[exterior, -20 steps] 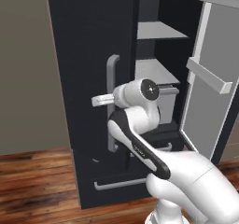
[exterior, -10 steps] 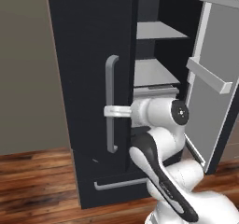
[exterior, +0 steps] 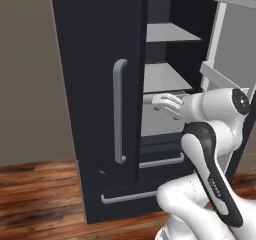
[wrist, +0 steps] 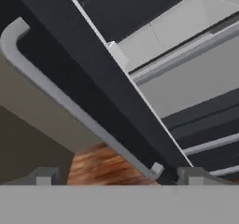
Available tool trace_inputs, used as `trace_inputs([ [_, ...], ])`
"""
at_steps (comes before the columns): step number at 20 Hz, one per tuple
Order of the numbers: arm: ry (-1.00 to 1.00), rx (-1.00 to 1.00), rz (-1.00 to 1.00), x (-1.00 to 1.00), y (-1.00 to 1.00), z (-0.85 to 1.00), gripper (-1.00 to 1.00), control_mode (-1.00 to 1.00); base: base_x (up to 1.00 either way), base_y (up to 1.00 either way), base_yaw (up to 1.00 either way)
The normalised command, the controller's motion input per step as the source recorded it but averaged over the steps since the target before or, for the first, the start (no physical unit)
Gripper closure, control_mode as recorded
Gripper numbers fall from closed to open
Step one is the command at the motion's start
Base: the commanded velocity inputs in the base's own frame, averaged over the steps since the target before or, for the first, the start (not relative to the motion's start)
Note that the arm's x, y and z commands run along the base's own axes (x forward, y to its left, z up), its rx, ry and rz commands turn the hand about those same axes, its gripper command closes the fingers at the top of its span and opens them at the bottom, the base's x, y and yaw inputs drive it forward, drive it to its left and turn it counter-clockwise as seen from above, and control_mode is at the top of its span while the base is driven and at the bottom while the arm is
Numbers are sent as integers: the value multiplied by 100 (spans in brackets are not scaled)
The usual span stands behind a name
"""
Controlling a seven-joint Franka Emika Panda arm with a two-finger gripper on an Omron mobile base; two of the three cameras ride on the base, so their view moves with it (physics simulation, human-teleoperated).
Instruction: There is a bowl on the dining counter. Grab a lemon wedge from the fridge and place it in the bowl. Then get the liquor bottle and glass cup from the cabinet and place them next to the bowl.
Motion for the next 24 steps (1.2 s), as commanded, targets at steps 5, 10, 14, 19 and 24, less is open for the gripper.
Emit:
trace_inputs([
  [5, 26, 21, -11, 36, -88, 9, -100, -100, 0, 0, 0],
  [10, 12, 22, 5, 74, -25, -15, -100, -100, 0, 0, 0],
  [14, 9, 27, 8, 71, 0, 0, -100, -100, 0, 0, 0],
  [19, 16, 25, 6, 69, 3, 0, -100, -100, 0, 0, 0],
  [24, 18, 13, 2, 66, 33, 0, -100, -100, 0, 0, 0],
])
